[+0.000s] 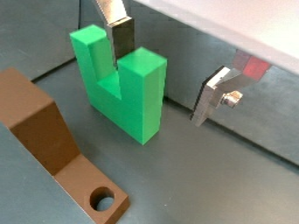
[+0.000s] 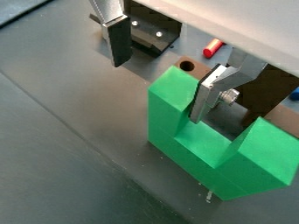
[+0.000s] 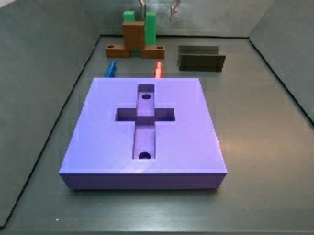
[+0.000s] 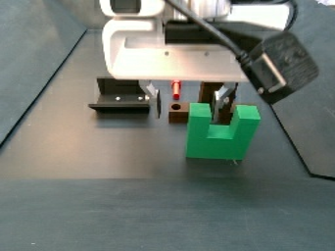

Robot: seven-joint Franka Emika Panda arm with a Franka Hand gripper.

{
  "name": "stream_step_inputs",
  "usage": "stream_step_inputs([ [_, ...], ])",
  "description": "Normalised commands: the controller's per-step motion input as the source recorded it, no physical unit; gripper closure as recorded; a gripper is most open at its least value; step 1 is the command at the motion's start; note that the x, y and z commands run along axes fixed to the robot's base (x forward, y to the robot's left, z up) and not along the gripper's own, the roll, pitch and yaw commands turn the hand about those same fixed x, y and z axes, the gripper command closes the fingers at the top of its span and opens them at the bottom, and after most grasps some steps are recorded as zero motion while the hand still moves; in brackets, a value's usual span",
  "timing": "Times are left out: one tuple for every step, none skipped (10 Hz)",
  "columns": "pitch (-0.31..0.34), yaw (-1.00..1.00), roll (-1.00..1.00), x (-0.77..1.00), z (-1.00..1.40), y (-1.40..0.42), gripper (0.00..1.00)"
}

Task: Pick up the green object. Move up. Move to above the board. Insert the green object.
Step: Pick up the green object.

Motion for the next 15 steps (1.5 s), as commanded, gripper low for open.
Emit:
stream_step_inputs([
  [-0.03, 0.0, 0.0, 0.0, -0.3, 0.0, 0.0],
  [-0.024, 0.0, 0.0, 0.0, -0.25, 0.0, 0.0],
  [0.0, 0.0, 0.02, 0.0, -0.07, 0.0, 0.0],
  [0.0, 0.0, 0.0, 0.0, -0.02, 0.11, 0.0],
  [0.0, 0.0, -0.01, 0.0, 0.0, 0.16, 0.0],
  [0.0, 0.0, 0.0, 0.0, -0.14, 0.06, 0.0],
  [0.0, 0.0, 0.0, 0.0, -0.15, 0.0, 0.0],
  [0.0, 0.0, 0.0, 0.0, -0.16, 0.0, 0.0],
  [0.0, 0.0, 0.0, 0.01, -0.14, 0.0, 0.0],
  [0.0, 0.0, 0.01, 0.01, 0.0, 0.0, 0.0],
  [0.0, 0.0, 0.0, 0.0, 0.0, 0.0, 0.0],
  [0.0, 0.0, 0.0, 0.0, 0.0, 0.0, 1.0],
  [0.0, 0.0, 0.0, 0.0, 0.0, 0.0, 1.0],
  [0.0, 0.0, 0.0, 0.0, 0.0, 0.0, 1.0],
  [0.0, 0.0, 0.0, 0.0, 0.0, 0.0, 1.0],
])
